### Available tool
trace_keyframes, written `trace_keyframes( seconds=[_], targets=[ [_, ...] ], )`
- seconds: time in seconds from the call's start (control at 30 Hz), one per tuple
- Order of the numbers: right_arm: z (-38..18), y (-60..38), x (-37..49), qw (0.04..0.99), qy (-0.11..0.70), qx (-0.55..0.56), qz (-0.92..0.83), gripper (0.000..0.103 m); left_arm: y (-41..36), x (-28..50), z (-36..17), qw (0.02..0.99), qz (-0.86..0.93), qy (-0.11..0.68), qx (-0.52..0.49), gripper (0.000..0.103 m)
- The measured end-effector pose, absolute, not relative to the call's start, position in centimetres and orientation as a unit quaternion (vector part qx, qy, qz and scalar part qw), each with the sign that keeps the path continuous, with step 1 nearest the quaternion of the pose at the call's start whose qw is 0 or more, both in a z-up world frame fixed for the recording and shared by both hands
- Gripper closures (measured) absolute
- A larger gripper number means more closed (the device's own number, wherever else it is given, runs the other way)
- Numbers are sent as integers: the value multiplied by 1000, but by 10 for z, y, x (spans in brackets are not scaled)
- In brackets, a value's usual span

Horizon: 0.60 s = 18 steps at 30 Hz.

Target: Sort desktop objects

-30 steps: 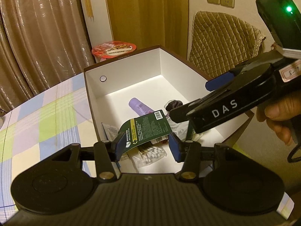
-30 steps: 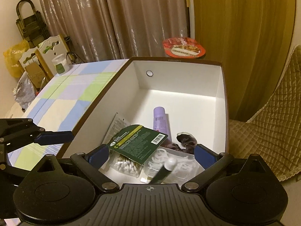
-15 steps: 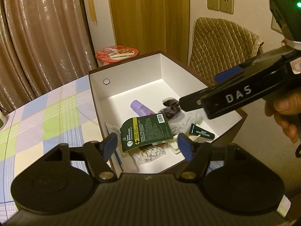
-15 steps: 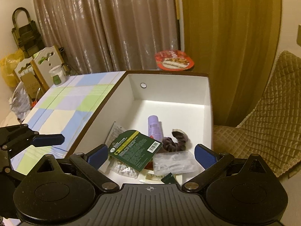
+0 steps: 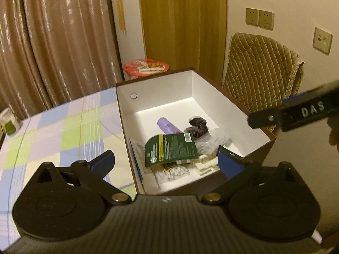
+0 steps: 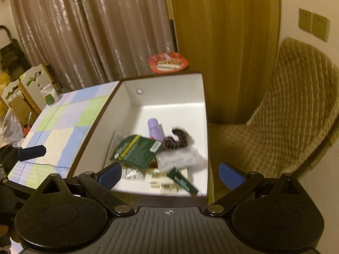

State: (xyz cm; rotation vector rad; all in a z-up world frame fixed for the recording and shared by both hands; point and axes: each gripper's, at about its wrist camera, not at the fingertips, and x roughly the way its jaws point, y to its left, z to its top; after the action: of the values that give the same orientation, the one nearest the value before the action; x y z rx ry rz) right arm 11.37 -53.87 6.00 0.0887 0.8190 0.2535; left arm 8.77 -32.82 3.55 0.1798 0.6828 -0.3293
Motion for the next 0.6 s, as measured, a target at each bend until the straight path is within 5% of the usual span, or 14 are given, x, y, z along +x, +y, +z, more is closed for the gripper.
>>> trace_keyframes(
  seconds=[0.6],
  targets=[
    [80,-525,105,868,490,33,78,2,-319,89,57,907,-127,401,28,1]
  ],
)
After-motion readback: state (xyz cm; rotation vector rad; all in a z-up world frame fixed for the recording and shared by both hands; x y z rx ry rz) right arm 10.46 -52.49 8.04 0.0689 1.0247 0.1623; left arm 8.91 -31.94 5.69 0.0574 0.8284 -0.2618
